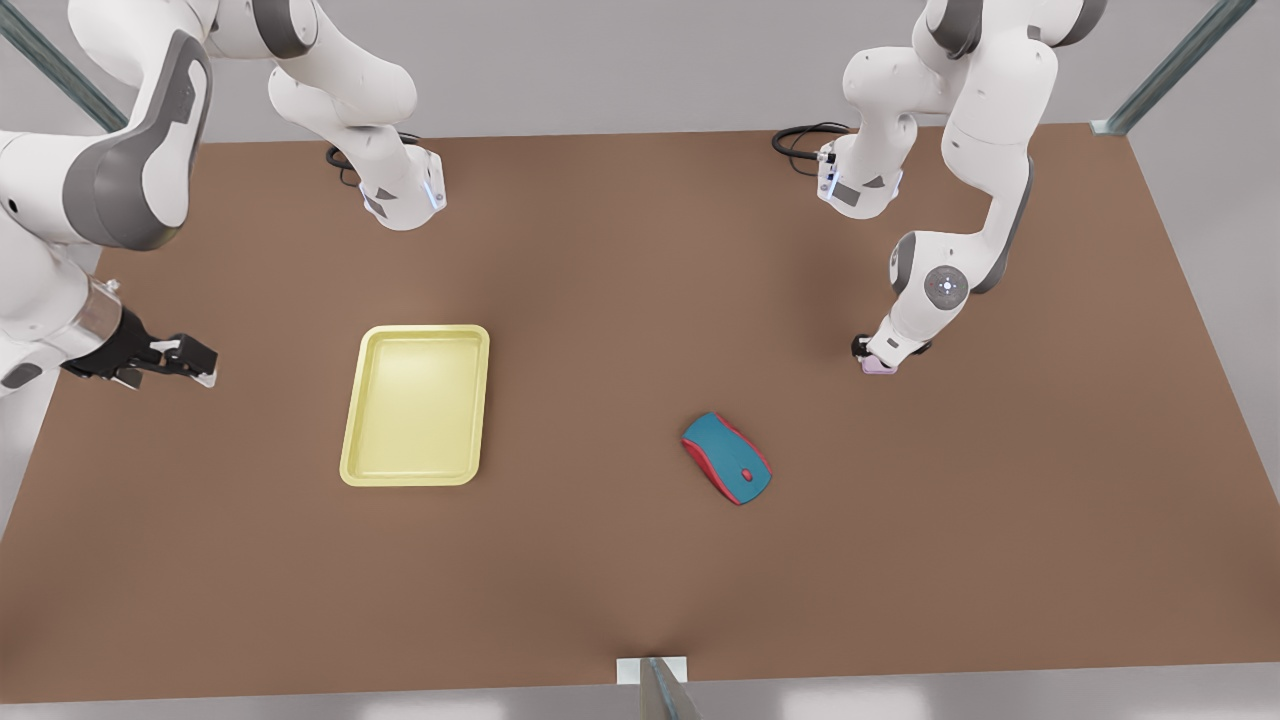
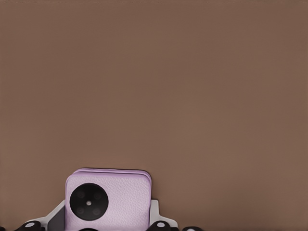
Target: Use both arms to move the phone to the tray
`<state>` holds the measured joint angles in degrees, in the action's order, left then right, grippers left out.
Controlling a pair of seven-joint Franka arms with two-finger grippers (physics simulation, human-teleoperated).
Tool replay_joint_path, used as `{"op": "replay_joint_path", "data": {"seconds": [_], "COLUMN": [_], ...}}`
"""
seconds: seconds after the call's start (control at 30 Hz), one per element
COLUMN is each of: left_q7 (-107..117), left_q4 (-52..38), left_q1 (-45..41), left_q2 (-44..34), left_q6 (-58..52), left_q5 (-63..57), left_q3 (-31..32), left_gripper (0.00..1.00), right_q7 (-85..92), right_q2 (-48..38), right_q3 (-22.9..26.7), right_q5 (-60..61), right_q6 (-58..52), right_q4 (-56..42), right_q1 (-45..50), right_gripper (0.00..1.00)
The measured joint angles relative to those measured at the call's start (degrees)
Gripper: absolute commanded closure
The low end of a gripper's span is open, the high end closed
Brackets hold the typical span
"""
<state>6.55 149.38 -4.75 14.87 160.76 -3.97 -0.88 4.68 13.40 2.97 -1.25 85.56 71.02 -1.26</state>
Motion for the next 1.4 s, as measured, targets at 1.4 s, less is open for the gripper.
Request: {"op": "replay_joint_path", "data": {"seconds": [1.4], "left_q7": [31.82], "left_q4": [-91.56], "left_q1": [-42.65], "left_q2": [46.97], "left_q6": [-35.74], "left_q5": [4.53], "left_q3": [2.35], "left_gripper": [0.21], "right_q7": [0.03], "right_q2": [0.99], "right_q3": [1.01], "right_q5": [0.79], "right_q6": [-0.25], "right_q4": [0.29], "right_q1": [0.04], "right_gripper": [0.0]}}
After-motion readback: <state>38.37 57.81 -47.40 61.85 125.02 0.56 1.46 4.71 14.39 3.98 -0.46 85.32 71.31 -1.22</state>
